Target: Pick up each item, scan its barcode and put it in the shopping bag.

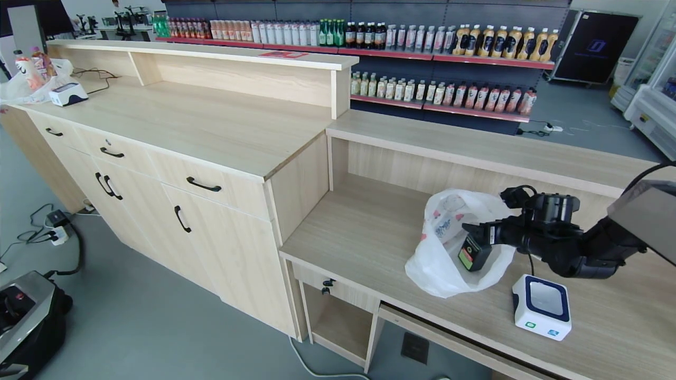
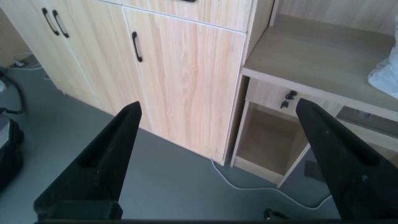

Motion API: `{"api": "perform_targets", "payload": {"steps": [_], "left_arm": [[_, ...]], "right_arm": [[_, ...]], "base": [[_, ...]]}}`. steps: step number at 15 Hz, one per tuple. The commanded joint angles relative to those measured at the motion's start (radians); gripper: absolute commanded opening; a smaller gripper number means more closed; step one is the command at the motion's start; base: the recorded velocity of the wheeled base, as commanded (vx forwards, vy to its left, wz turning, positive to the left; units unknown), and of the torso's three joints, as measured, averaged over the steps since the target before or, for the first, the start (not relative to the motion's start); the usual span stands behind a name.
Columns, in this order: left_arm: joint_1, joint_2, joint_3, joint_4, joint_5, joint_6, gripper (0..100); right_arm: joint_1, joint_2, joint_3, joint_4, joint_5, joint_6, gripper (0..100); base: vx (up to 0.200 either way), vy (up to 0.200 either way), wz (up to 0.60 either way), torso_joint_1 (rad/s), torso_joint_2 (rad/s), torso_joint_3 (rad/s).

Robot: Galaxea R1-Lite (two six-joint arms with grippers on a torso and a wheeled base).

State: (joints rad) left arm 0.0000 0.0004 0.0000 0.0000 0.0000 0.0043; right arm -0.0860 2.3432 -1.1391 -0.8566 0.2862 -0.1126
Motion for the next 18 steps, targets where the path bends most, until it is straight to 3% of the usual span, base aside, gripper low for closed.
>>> {"api": "perform_targets", "payload": {"steps": [1,5,7,10,13,16,17,18], "left_arm": [[0.000,0.000,0.000,0.000,0.000,0.000,100],[0.000,0.000,0.000,0.000,0.000,0.000,100],[0.000,0.000,0.000,0.000,0.000,0.000,100],[0.000,0.000,0.000,0.000,0.000,0.000,100],[0.000,0.000,0.000,0.000,0.000,0.000,100],[0.000,0.000,0.000,0.000,0.000,0.000,100],[0.000,0.000,0.000,0.000,0.000,0.000,100],[0.000,0.000,0.000,0.000,0.000,0.000,100]], "right_arm": [[-0.026,-0.193,0.102,-0.001,0.001,-0.007,100],[-0.184,-0.604,0.496,0.005,-0.012,-0.184,100],[-0.304,-0.739,0.593,0.070,-0.071,-0.279,100],[-0.518,-0.875,0.621,0.275,-0.121,-0.320,100],[-0.735,-0.812,0.630,0.314,-0.127,-0.386,100],[-0.833,-0.651,0.630,0.160,-0.088,-0.391,100],[-0.865,-0.578,0.628,0.083,-0.009,-0.388,100],[-0.888,-0.504,0.627,0.018,0.137,-0.388,100]], "base": [[0.000,0.000,0.00,0.000,0.00,0.000],[0.000,0.000,0.00,0.000,0.00,0.000],[0.000,0.000,-0.60,-0.002,0.00,0.000],[0.000,0.000,-0.60,-0.006,0.00,0.004],[0.000,0.000,-0.60,0.002,0.00,0.001],[0.000,0.000,-0.20,0.001,0.00,0.001],[0.000,0.000,0.00,0.000,0.00,0.000],[0.000,0.000,0.00,0.000,0.00,0.000]]}}
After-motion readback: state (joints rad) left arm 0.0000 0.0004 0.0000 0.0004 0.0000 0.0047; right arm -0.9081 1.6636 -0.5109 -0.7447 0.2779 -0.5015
